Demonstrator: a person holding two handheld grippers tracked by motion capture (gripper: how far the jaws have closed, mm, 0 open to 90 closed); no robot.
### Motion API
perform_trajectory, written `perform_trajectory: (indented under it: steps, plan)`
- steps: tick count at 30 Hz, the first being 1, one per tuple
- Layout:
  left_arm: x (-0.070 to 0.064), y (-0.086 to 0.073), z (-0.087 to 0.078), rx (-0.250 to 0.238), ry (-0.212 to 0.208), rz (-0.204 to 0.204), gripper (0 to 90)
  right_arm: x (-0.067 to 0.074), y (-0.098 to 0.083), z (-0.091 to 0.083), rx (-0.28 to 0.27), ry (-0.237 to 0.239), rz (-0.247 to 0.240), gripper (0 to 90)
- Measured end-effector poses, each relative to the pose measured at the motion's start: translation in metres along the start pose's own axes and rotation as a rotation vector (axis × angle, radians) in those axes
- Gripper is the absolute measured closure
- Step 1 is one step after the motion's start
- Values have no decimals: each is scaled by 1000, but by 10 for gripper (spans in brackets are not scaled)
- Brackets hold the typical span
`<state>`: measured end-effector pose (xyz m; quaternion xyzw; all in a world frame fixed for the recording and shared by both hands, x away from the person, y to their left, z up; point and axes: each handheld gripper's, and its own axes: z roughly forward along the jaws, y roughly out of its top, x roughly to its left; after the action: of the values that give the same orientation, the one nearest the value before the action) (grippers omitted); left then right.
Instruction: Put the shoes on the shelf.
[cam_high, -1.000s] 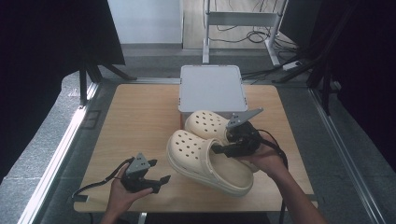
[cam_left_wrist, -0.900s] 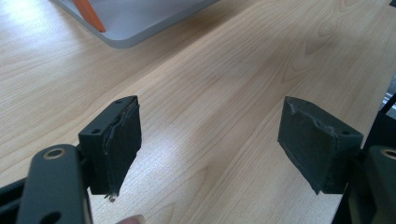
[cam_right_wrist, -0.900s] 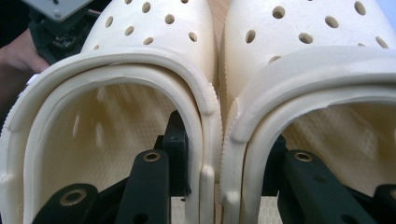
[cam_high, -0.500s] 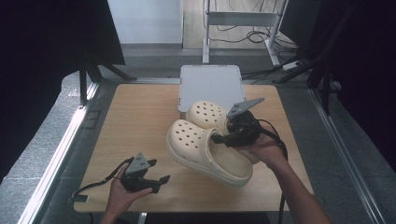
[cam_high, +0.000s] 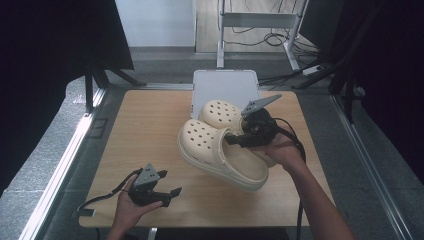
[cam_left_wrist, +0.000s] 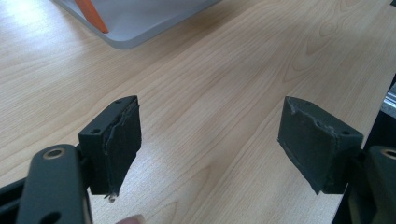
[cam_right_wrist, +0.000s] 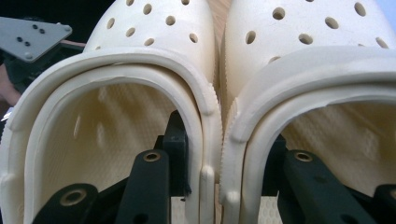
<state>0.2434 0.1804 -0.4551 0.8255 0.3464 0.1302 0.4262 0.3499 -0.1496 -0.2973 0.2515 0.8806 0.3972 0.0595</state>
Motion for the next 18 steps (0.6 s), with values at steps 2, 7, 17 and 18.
perform_trajectory:
  steps: [2, 7, 17, 18]
  plan:
    - [0, 0, 0, -1, -1, 0, 219, -2, 2, 0, 3, -4, 4, 658]
    - [0, 0, -1, 0, 0, 1, 219, -10, 5, 1, 5, -9, 10, 658]
    - [0, 0, -1, 3, 3, 4, 219, -26, 12, -1, -7, 5, 2, 658]
    - [0, 0, -1, 3, 3, 4, 219, -27, 13, -2, -8, 9, 4, 658]
